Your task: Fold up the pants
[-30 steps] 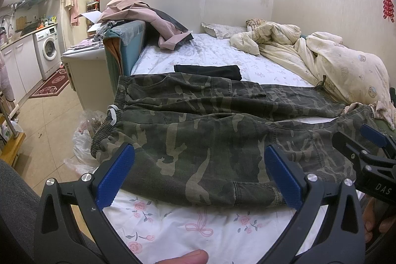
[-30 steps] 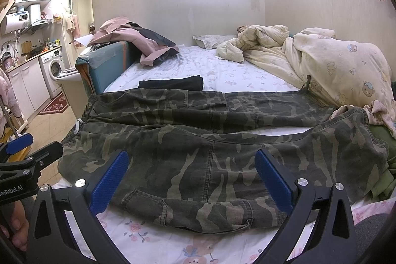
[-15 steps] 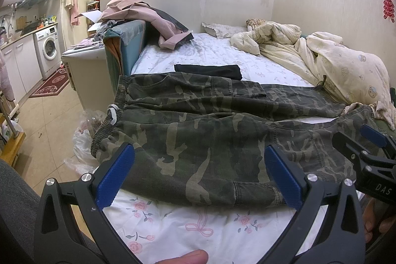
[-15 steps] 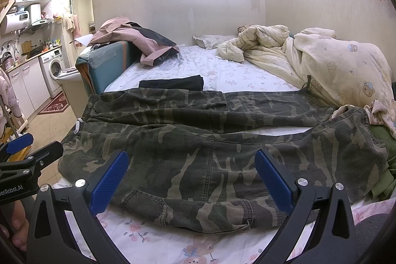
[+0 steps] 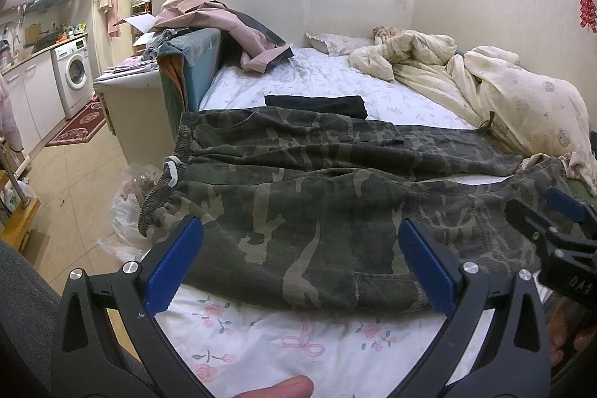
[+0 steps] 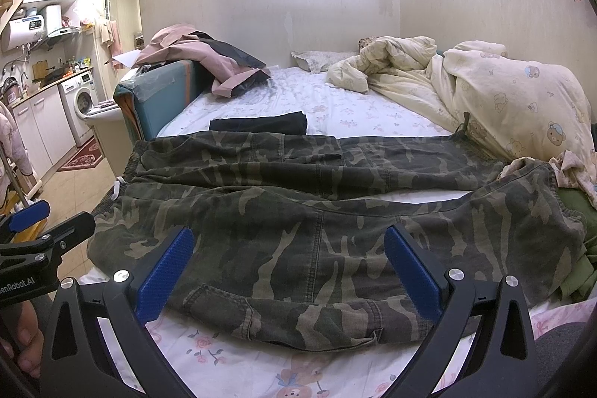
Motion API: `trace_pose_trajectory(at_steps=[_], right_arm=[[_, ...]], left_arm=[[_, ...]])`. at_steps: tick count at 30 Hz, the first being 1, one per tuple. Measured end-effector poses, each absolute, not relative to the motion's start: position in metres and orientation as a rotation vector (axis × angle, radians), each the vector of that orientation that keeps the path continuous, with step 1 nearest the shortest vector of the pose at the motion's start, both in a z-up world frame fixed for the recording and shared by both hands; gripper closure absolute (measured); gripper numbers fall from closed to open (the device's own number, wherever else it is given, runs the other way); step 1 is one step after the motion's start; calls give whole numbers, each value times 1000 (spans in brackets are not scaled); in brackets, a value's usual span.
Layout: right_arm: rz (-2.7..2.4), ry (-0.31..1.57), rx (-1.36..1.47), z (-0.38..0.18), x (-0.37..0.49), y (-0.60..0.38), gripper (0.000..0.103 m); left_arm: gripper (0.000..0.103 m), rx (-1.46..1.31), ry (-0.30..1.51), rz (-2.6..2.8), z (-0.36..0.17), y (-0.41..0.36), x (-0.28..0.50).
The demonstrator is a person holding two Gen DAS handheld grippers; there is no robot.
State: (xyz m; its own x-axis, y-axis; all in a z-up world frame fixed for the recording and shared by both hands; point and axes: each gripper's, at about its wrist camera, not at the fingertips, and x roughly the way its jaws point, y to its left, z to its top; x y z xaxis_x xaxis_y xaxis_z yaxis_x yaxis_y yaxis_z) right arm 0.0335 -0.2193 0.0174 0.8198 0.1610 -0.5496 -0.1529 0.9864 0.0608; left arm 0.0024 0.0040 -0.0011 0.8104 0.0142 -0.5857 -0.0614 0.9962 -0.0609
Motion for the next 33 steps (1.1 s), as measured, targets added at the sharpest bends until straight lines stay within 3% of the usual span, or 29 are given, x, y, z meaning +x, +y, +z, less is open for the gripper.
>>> trace_pose_trajectory(at_steps=[10,18,23,27,28,30,31,33], right_arm=[[9,667,124,41,88,-306,0],[-63,737,301,28,111,-374,0],[-69,751,326,23,119,-376,0],[-68,765,311,19,126,-371,0],[-68,767,311,18,126,-371,0],[-74,777,306,16,127,-372,0],[-76,778,303,14,128,-372,0],[-85,793,307,12,129,-376,0]], left_arm=[[0,-180,824,333,-20,104,70],[1,-459,1030,577,-85,212,84],[2,-658,1165,572,-140,231,92],[7,-698,1163,515,-159,220,108],[9,-701,1156,497,-162,219,113],[44,-728,1156,453,-166,214,125],[50,-739,1163,448,-166,212,129],[84,-736,1150,438,-162,207,131]])
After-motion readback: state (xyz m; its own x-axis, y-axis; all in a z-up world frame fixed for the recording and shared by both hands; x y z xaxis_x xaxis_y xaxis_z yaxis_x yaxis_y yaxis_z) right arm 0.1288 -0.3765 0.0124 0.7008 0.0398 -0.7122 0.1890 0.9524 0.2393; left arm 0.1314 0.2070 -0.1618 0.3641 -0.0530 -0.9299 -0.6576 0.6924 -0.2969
